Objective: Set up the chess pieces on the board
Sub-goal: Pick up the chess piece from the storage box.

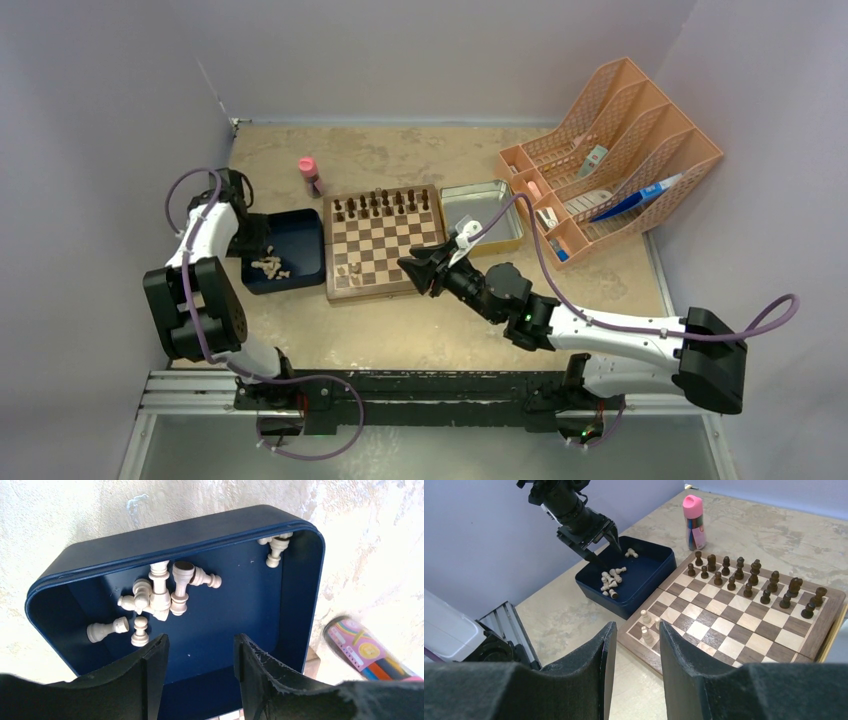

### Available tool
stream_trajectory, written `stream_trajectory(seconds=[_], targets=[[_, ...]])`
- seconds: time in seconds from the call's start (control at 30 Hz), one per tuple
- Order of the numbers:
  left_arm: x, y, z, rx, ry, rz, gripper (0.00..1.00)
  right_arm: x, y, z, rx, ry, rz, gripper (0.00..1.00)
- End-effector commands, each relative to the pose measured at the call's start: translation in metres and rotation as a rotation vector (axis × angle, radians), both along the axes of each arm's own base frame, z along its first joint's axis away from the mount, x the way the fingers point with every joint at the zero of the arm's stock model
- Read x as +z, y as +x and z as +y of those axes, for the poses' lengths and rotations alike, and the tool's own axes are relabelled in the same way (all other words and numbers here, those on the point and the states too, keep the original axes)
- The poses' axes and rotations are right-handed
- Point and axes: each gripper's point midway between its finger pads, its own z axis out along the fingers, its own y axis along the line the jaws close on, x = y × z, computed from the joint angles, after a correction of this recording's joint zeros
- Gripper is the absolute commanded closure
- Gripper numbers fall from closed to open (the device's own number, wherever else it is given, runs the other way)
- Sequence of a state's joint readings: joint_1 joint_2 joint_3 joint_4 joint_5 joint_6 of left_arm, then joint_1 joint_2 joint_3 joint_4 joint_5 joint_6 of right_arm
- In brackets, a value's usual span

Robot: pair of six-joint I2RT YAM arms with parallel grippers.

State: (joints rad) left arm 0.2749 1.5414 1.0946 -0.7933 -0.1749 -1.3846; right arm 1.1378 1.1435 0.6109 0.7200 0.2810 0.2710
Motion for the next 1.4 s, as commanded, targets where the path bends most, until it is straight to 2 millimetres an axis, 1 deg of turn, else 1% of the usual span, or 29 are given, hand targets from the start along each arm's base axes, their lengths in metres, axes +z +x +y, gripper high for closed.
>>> stream_trajectory(seconds=[0.0,0.07,0.13,0.3,0.5,0.6,0.73,0.83,0.97,1.2,1.27,1.37], targets=[[-0.009,-0.003,0.01,0.121,0.002,0.007,0.48,0.014,0.002,-0.006,-0.026,0.023,-0.034,0.6],[-0.013,-0.001,0.012,0.127,-0.006,-0.01,0.45,0.016,0.002,-0.006,-0.023,0.023,-0.039,0.6],[-0.016,-0.001,0.013,0.136,-0.012,-0.011,0.44,0.017,0.002,-0.006,-0.019,0.02,-0.046,0.6],[-0.022,-0.005,0.015,0.176,-0.014,0.047,0.49,0.024,0.002,-0.006,-0.02,0.027,-0.066,0.6],[-0.032,0.001,0.021,0.144,0.009,0.057,0.46,0.03,0.003,-0.003,-0.016,0.036,-0.082,0.6],[-0.035,0.008,0.021,0.11,0.01,0.042,0.48,0.031,0.002,-0.001,-0.004,0.031,-0.083,0.6],[-0.034,0.012,0.024,0.088,0.026,0.042,0.48,0.027,0.0,-0.002,0.0,0.04,-0.079,0.6],[-0.032,0.014,0.029,0.072,0.055,0.037,0.46,0.026,-0.002,0.002,0.024,0.04,-0.083,0.6],[-0.032,0.015,0.032,0.08,0.07,0.04,0.46,0.027,-0.004,0.006,0.039,0.03,-0.078,0.6],[-0.044,0.012,0.028,0.07,0.045,0.069,0.52,0.028,-0.004,-0.003,0.018,0.044,-0.08,0.6],[-0.046,0.013,0.026,0.058,0.038,0.066,0.55,0.028,-0.004,-0.004,0.017,0.045,-0.078,0.6],[-0.046,0.016,0.024,0.036,0.029,0.056,0.55,0.028,-0.005,-0.004,0.02,0.041,-0.078,0.6]])
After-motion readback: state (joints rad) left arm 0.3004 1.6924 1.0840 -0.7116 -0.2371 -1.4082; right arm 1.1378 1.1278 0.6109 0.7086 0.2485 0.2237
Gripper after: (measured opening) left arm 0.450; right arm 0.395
